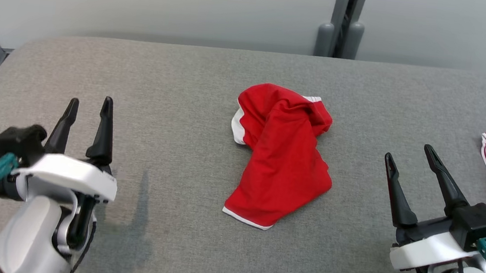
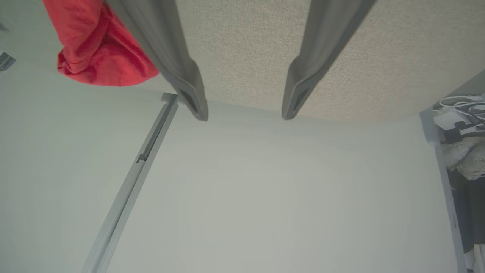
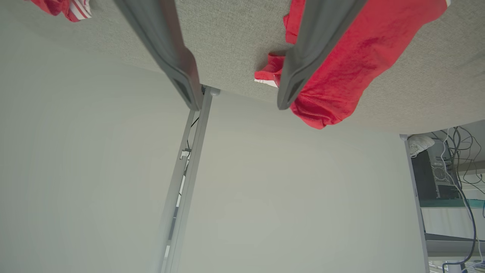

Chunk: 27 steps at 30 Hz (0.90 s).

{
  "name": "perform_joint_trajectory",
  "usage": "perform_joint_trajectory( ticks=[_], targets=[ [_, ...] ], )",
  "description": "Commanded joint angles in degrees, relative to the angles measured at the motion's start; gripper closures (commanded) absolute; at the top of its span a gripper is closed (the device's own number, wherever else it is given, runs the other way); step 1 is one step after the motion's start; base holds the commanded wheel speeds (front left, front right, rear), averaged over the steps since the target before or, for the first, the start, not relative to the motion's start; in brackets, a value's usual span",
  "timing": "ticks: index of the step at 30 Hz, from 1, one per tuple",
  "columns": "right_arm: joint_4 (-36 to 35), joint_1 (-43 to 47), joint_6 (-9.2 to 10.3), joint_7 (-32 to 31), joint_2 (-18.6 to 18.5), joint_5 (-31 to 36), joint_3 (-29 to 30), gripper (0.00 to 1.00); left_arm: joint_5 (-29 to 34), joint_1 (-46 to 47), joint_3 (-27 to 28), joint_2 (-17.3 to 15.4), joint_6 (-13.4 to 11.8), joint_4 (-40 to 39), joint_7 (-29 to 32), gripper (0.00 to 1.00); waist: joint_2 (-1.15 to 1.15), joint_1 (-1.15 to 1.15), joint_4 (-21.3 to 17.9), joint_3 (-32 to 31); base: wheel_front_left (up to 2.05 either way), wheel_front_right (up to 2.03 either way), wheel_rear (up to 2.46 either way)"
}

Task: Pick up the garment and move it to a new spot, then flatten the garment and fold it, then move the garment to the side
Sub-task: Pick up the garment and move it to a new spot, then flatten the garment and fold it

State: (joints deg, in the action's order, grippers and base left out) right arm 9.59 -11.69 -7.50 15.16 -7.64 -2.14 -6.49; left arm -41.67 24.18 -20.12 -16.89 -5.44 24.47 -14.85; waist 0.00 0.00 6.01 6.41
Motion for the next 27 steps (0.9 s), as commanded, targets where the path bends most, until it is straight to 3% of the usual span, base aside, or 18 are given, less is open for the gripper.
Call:
perform_joint_trajectory(
  ticks=[1, 8, 14, 20, 27],
  targets=[
    [0.18, 0.78, 0.02, 0.08, -0.44, -0.45, 0.33, 0.0, 1.14, -1.06, 1.13, 0.23, 0.73, -1.64, -0.21, 0.0, 0.0, 0.0, 0.76, -0.67, 0.0, 0.0, 0.0],
    [0.94, 3.04, 0.02, 0.08, 1.18, -1.0, 3.57, 0.0, 9.59, -13.8, 10.55, 5.84, 5.32, -11.91, -0.25, 0.0, 0.0, 0.0, 1.96, -1.8, 0.0, 0.0, 0.0],
    [1.22, 4.39, 0.02, 0.08, 2.26, -0.45, 3.91, 0.0, 16.67, -19.02, 14.23, 11.0, 8.24, -13.62, -0.26, 0.0, 0.0, 0.0, 2.26, -2.05, 0.0, 0.0, 0.0],
    [2.82, 4.16, 0.02, 0.09, 2.8, -2.24, 4.59, 0.0, 20.12, -18.96, 15.4, 12.99, 9.94, -12.3, -0.26, 0.0, 0.0, 0.0, 2.84, -1.86, 0.0, 0.0, 0.0],
    [10.47, 1.83, 0.02, 0.08, 2.48, -4.35, 2.45, 0.0, 21.44, -18.34, 15.49, 13.74, 10.77, -10.43, -0.27, 0.0, 0.0, 0.0, 4.81, -0.31, 0.0, 0.0, 0.0]
  ],
)
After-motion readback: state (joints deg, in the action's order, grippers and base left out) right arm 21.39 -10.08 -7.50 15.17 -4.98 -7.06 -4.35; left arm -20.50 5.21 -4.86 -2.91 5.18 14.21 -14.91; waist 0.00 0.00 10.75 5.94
